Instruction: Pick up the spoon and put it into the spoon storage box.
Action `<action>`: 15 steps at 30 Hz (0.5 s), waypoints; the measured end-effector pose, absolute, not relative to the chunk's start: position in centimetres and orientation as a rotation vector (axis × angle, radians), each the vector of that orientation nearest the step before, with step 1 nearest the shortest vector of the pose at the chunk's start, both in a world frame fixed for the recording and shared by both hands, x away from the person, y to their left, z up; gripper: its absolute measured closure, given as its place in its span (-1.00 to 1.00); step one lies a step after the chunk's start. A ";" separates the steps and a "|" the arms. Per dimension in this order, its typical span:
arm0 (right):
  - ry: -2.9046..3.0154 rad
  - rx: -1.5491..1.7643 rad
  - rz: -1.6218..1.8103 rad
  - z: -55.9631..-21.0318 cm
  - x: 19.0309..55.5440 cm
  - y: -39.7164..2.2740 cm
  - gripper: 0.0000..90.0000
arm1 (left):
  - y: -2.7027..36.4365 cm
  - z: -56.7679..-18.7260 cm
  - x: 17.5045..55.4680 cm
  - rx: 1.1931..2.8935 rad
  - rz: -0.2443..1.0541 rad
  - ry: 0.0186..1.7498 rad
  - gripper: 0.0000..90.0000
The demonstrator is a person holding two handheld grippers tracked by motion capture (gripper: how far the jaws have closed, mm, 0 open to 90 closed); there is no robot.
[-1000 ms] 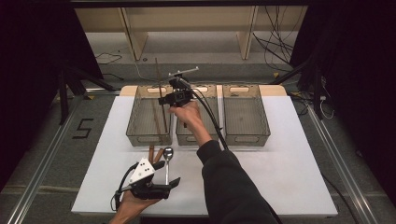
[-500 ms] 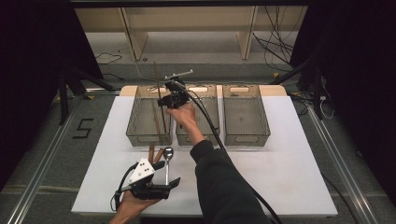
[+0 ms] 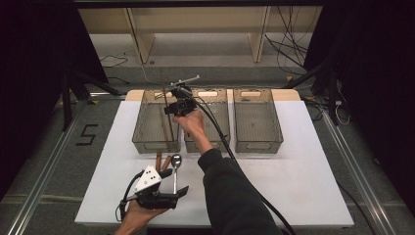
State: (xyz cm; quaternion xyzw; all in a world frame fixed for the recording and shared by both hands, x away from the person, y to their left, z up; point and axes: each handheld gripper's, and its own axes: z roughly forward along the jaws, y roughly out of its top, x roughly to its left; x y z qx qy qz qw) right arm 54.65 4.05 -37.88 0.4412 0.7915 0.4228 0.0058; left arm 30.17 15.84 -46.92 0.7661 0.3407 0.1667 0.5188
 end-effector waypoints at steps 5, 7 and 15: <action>2.484 1.389 1.300 -38.3 54.7 4.2 0.88 | 15.8 -46.9 30.2 1.835 0.401 0.819 -0.62; 2.486 1.393 1.302 -38.4 54.6 4.3 0.87 | 15.9 -46.9 30.2 1.834 0.400 0.820 -0.62; 2.492 1.412 1.363 -38.0 54.8 3.8 0.14 | 16.0 -46.9 30.2 1.836 0.406 0.821 -0.62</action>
